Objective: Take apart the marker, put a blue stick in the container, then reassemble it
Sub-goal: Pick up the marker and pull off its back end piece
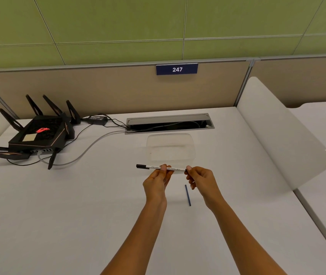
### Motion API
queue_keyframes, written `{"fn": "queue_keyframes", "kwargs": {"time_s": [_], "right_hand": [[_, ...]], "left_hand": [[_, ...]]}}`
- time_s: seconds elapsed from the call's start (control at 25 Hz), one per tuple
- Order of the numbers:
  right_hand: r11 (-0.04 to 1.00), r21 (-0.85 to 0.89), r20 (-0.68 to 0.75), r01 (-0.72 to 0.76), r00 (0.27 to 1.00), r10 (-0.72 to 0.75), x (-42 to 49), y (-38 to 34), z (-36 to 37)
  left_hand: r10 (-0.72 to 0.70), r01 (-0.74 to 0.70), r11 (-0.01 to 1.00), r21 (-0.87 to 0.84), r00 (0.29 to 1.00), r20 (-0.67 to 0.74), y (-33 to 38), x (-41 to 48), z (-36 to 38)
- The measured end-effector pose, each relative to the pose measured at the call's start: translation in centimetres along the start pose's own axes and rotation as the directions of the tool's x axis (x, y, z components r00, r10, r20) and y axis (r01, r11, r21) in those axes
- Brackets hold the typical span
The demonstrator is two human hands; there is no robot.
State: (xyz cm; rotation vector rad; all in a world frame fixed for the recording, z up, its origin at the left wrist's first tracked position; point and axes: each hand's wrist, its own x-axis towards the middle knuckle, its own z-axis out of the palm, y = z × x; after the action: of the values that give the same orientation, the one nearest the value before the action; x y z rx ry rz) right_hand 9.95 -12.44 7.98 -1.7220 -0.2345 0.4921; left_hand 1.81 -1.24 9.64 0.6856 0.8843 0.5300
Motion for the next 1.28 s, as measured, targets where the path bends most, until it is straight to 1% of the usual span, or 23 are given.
{"fn": "queue_keyframes", "kwargs": {"time_s": [0.08, 0.16, 0.32, 0.48, 0.68, 0.88, 1.04, 1.12, 1.16, 1.2, 1.24, 1.28], "right_hand": [[0.999, 0.035, 0.009, 0.027, 1.000, -0.027, -0.1, -0.1, -0.1], [0.999, 0.049, 0.015, 0.012, 1.000, -0.013, -0.1, -0.1, -0.1], [1.000, -0.005, 0.004, -0.021, 1.000, 0.021, -0.3, 0.0, 0.2], [0.998, 0.062, -0.004, -0.009, 1.000, 0.009, -0.1, 0.0, 0.0], [0.999, -0.034, -0.037, -0.042, 0.998, 0.041, 0.0, -0.2, 0.1], [0.996, -0.082, -0.020, 0.017, 1.000, -0.018, -0.2, 0.1, 0.2], [0.988, -0.121, -0.043, 0.100, 0.994, -0.105, -0.1, 0.0, 0.3], [0.982, -0.140, -0.053, 0.124, 0.990, -0.132, -0.2, 0.1, 0.9], [0.981, -0.140, -0.069, 0.135, 0.987, -0.146, -0.3, 0.2, 0.8], [0.984, -0.114, -0.122, 0.138, 0.981, -0.152, -0.2, 0.2, 0.0], [0.989, -0.064, -0.210, 0.136, 0.967, -0.147, 0.2, 0.3, -1.6], [0.991, -0.017, -0.301, 0.135, 0.944, -0.133, 0.6, 0.5, -4.0]], "left_hand": [[-0.004, 0.004, 1.000, -0.003, 1.000, -0.005, 0.0, 0.1, -0.1], [-0.008, 0.008, 1.000, -0.003, 1.000, -0.009, 0.0, 0.0, -0.1], [-0.017, 0.017, 1.000, -0.007, 1.000, -0.005, -0.1, -0.1, 0.0], [-0.017, 0.017, 1.000, 0.005, 1.000, -0.009, -0.1, -0.1, -0.1], [-0.008, 0.008, 1.000, 0.001, 1.000, 0.010, -0.1, 0.0, -0.1], [-0.002, 0.002, 1.000, 0.002, 1.000, -0.011, 0.0, 0.0, 0.0], [-0.029, 0.028, 0.997, -0.069, 1.000, 0.000, -0.1, 0.4, -0.5], [-0.044, 0.044, 0.997, -0.058, 0.999, -0.012, -0.4, 0.6, -0.1], [-0.043, 0.041, 0.996, -0.078, 0.999, -0.028, -0.2, 0.9, -0.2], [-0.037, 0.028, 0.990, -0.137, 0.997, -0.067, 0.3, 1.3, -0.6], [-0.031, 0.005, 0.976, -0.219, 0.993, -0.116, 1.3, 2.0, -1.7], [-0.001, -0.042, 0.964, -0.263, 0.987, -0.159, 2.6, 3.0, -3.3]]}}
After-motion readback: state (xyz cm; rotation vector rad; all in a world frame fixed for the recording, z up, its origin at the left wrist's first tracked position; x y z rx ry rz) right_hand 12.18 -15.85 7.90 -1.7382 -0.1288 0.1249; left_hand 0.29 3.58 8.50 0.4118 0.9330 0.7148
